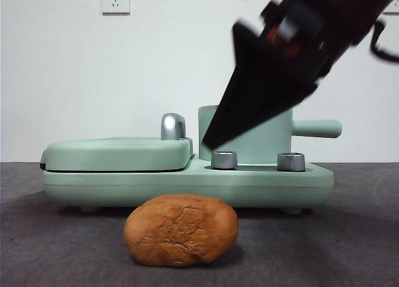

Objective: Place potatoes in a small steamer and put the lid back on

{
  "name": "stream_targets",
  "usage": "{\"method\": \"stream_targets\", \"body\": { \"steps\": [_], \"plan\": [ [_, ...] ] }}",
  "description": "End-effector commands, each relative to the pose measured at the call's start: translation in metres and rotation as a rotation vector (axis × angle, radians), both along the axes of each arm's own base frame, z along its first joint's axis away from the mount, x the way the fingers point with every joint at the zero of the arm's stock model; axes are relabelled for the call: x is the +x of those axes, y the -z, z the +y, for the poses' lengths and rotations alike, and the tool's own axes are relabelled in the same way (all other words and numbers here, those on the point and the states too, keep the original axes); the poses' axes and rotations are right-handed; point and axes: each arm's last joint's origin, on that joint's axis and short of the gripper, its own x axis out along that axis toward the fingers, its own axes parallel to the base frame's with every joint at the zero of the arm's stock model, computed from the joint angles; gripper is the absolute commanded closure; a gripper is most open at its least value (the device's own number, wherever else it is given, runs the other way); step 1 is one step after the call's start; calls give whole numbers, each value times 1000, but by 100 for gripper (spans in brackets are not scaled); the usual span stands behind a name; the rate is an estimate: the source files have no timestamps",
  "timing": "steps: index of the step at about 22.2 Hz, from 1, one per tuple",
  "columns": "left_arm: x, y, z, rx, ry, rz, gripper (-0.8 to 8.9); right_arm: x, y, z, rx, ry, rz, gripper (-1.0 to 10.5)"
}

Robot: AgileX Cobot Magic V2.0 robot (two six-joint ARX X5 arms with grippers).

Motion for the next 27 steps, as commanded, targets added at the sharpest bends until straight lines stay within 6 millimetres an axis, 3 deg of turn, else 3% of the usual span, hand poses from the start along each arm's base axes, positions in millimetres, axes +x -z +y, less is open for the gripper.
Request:
{"method": "stream_targets", "body": {
  "steps": [1,14,18,20,24,27],
  "plan": [
    [-6,-10,3,-21,-1,-47,802,3,7,11,-15,-26,8,574],
    [-10,-12,9,-23,-24,-53,802,6,45,32,-135,-43,59,577],
    [-11,-10,10,-14,-24,-31,802,4,49,33,-160,-36,61,718],
    [-11,-9,10,-10,-24,-22,802,2,50,31,-182,-26,84,721],
    [-11,-9,10,-11,-24,-25,802,-7,39,14,-282,34,142,721],
    [-11,-9,10,-8,-23,-27,802,-16,11,-7,-243,127,140,721]
  ]
}}
